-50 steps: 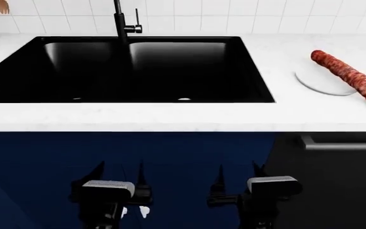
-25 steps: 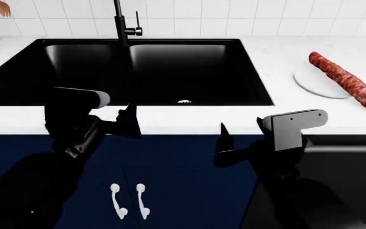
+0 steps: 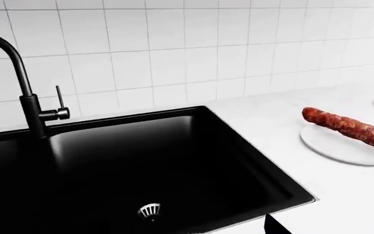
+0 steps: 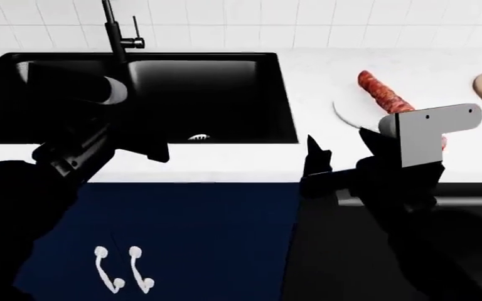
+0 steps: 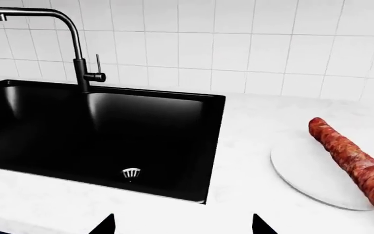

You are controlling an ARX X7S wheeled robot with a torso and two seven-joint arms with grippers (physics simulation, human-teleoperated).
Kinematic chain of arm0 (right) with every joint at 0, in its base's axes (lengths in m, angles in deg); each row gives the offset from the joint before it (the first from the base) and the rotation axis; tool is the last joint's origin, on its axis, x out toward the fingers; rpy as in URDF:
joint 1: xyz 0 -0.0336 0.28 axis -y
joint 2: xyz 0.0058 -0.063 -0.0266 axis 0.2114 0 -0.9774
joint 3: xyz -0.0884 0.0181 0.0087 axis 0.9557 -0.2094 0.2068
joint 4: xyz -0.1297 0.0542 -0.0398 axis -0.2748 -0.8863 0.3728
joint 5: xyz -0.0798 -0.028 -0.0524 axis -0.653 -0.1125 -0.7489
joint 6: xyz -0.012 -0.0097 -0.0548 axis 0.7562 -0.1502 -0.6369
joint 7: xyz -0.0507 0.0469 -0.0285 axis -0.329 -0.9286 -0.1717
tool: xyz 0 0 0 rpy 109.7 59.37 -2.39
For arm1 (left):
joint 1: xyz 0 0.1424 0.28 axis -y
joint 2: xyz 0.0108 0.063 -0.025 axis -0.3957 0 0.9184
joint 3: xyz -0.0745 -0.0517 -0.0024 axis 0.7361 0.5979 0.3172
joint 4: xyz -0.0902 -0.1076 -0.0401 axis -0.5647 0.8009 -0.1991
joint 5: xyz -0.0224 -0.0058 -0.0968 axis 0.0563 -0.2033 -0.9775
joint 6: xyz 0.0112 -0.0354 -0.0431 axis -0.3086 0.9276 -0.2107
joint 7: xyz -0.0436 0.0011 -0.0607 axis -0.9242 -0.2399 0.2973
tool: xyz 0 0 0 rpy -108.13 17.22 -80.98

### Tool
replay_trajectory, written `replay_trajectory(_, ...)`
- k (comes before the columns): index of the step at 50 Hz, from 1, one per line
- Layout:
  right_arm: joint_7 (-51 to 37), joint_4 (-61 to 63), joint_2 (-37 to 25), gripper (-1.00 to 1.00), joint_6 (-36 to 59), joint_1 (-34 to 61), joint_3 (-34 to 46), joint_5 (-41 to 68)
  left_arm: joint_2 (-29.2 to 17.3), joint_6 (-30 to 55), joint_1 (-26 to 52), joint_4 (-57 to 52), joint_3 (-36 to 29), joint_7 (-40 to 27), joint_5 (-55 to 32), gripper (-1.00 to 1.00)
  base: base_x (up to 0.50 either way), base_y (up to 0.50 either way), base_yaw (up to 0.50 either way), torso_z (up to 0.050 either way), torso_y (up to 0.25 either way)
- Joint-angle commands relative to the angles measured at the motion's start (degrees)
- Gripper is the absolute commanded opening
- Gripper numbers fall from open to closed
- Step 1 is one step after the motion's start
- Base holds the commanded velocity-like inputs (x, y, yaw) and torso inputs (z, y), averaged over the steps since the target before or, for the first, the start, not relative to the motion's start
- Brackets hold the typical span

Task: Pick the salami from the plate and place it on the cutting board. Then pick the condiment bottle from the cabinet and place it next to the cutting board.

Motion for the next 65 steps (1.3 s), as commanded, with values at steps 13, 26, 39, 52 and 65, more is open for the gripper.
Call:
replay_trajectory(13,-18.4,-2.6,-6.3,1.00,2.6,4.2,-5.5,27.5,-2.3,3.1,3.4,-0.2,-1.5,0.6,-2.1,1.00,0.27,-0.50,0.00,0.000,0.000)
replay_trajectory(26,-61.0,-27.3,-22.6,1.00,-2.7,28.8,11.4,83.4,-4.5,10.7,24.3,16.4,-10.1,4.4,-3.8,1.00,0.29,-0.50,0.00,0.000,0.000)
replay_trajectory(39,-61.0,-28.9,-23.3,1.00,-3.3,32.2,15.9,83.4,-4.9,9.4,24.2,17.1,-9.1,3.1,-4.9,1.00,0.30,-0.50,0.00,0.000,0.000)
replay_trajectory(52,-58.3,-28.5,-23.4,1.00,-4.0,32.1,16.5,81.9,-5.1,9.2,23.2,17.0,-8.9,2.3,-6.1,1.00,0.37,-0.46,0.00,0.000,0.000)
replay_trajectory(65,-57.7,-27.1,-25.0,1.00,-5.3,31.7,16.8,82.9,-5.3,9.3,23.3,17.1,-8.7,1.4,-7.6,1.00,0.50,-0.01,0.00,0.000,0.001)
